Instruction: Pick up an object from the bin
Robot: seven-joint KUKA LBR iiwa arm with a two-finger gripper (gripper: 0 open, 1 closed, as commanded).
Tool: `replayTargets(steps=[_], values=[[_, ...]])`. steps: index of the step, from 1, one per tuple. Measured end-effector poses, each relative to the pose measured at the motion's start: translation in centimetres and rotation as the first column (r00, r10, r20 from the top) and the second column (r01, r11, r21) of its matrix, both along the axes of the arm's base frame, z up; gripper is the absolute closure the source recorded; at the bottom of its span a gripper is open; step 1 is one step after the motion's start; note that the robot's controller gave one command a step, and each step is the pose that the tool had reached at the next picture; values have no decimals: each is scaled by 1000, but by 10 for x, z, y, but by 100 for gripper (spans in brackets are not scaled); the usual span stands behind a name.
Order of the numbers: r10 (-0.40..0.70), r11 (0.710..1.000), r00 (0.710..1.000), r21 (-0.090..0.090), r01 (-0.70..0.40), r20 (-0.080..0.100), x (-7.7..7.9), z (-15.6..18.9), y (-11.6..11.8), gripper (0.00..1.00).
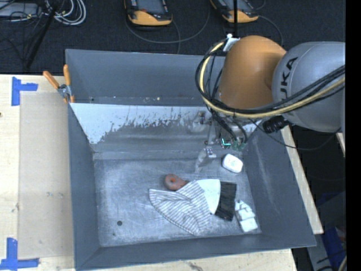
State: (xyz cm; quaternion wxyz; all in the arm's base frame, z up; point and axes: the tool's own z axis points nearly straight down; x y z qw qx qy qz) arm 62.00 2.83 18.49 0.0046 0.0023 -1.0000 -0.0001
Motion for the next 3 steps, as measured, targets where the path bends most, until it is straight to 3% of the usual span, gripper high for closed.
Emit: replayTargets(steps=[1, 2, 3], values=[[-1, 1000, 1000, 0, 1, 8, 2, 5, 0, 0], [51, 999, 999, 0, -51, 13, -18, -45, 10, 0], [-73, 997, 997, 6, 73, 3, -46, -108, -16, 100]])
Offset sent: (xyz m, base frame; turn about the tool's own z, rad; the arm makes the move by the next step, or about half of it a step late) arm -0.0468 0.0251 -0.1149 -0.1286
